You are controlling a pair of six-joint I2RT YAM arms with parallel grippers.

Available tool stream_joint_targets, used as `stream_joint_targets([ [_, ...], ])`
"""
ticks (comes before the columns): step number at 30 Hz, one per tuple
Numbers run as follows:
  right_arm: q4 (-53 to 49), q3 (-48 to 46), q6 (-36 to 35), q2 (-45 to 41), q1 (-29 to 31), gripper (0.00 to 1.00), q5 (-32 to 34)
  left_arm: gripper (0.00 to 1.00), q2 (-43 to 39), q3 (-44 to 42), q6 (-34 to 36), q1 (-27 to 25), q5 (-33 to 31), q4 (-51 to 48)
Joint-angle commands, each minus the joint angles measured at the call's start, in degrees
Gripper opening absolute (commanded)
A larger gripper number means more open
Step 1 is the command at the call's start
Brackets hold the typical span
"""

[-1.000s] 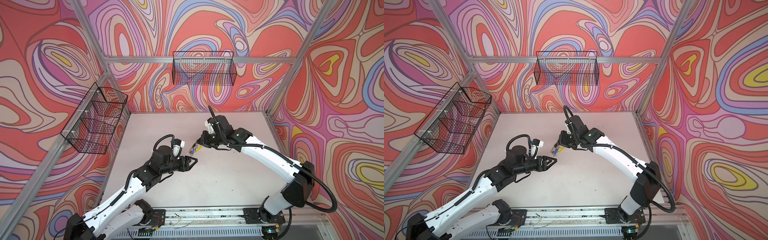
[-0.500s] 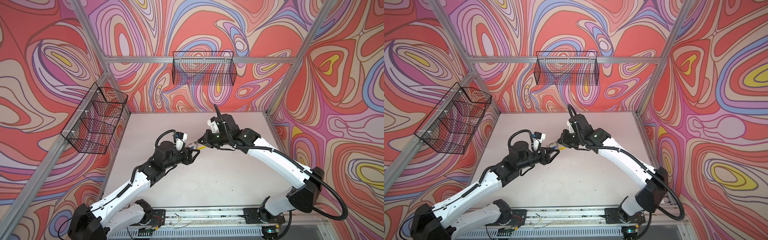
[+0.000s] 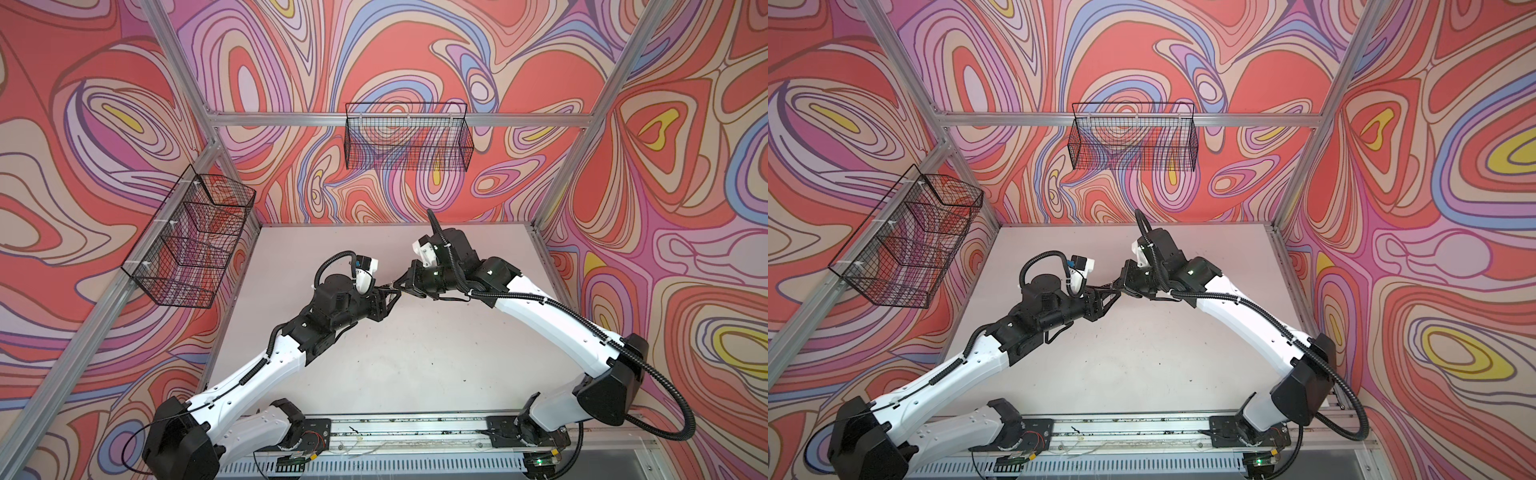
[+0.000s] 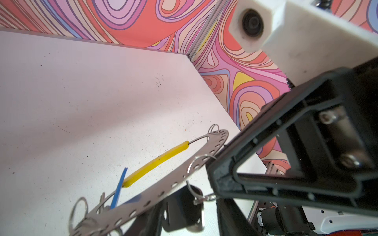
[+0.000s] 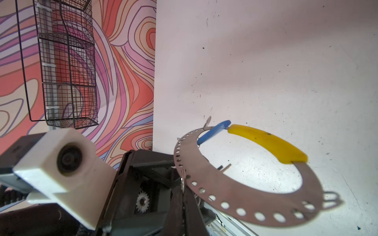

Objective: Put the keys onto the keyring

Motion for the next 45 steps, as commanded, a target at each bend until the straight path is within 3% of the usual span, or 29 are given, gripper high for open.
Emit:
stream_joint_targets([
  [1, 0.58, -0.35, 0.74, -1.47, -0.08, 0.00, -1.07, 0.35, -0.05, 1.63, 0.82, -0.12, -1.49, 0.20],
  [13, -1.58, 1.85, -0.89, -1.31, -0.38, 0.00, -0.83, 0.06, -1.37, 1.68, 0.17, -0.09, -4.12, -4.11],
  [35, -5.75, 5.80, -3.14, -0.68, -1.70, 0.00, -0.35, 0.03, -2.71, 4.33, -1.94, -0.09, -7.06, -16.75],
  [40, -6.01, 6.04, -3.60, -0.12, -1.70, 0.00, -0.89, 0.10, -3.17, 5.30, -3.04, -0.09, -7.40, -17.61],
  [43, -5.67, 5.95, -3.78, 0.27, -1.66, 0.00, -1.48, 0.00, -3.15, 5.55, -3.54, -0.09, -6.53, -17.70],
  [45, -5.53, 5.78, -3.87, 0.31, -1.70, 0.00, -1.70, 0.00, -3.24, 5.36, -3.61, -0.09, -5.97, -17.36],
])
